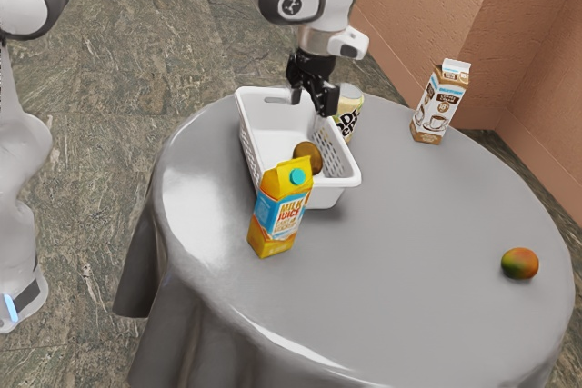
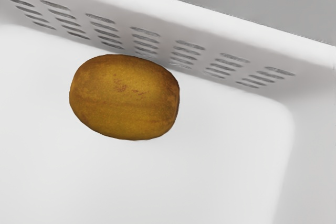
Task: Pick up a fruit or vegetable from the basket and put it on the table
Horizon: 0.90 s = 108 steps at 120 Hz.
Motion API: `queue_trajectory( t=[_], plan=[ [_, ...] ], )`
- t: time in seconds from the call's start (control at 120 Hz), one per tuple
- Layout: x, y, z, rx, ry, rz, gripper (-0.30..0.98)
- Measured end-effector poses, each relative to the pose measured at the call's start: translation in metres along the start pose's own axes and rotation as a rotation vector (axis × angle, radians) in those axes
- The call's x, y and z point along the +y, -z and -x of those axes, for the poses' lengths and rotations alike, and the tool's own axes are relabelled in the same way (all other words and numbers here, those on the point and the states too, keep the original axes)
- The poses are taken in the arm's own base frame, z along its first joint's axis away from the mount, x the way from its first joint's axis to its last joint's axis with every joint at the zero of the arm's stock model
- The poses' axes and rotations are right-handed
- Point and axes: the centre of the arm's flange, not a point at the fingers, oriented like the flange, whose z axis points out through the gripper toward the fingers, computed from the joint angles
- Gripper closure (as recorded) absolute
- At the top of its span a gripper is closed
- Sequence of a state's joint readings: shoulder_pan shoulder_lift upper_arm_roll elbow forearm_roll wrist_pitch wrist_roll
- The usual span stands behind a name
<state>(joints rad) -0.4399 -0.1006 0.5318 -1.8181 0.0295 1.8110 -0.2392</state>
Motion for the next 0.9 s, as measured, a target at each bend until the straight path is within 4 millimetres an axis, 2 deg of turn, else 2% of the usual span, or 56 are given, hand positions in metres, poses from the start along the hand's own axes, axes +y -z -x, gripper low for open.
queue_trajectory(
  t=[0.133,0.258,0.35,0.608,0.683,0.767,0.9],
  plan=[
    [0.009,-0.028,-0.003,0.004,-0.179,0.011,0.00],
    [-0.002,-0.043,-0.007,0.013,-0.277,0.032,0.00],
    [-0.019,-0.052,-0.013,0.016,-0.320,0.028,0.00],
    [-0.085,-0.082,-0.035,0.002,-0.367,-0.012,0.00],
    [-0.095,-0.085,-0.040,0.017,-0.385,-0.017,0.00],
    [-0.085,-0.086,-0.043,0.040,-0.441,-0.022,0.00],
    [-0.032,-0.078,-0.040,0.085,-0.576,0.000,0.00]
  ],
)
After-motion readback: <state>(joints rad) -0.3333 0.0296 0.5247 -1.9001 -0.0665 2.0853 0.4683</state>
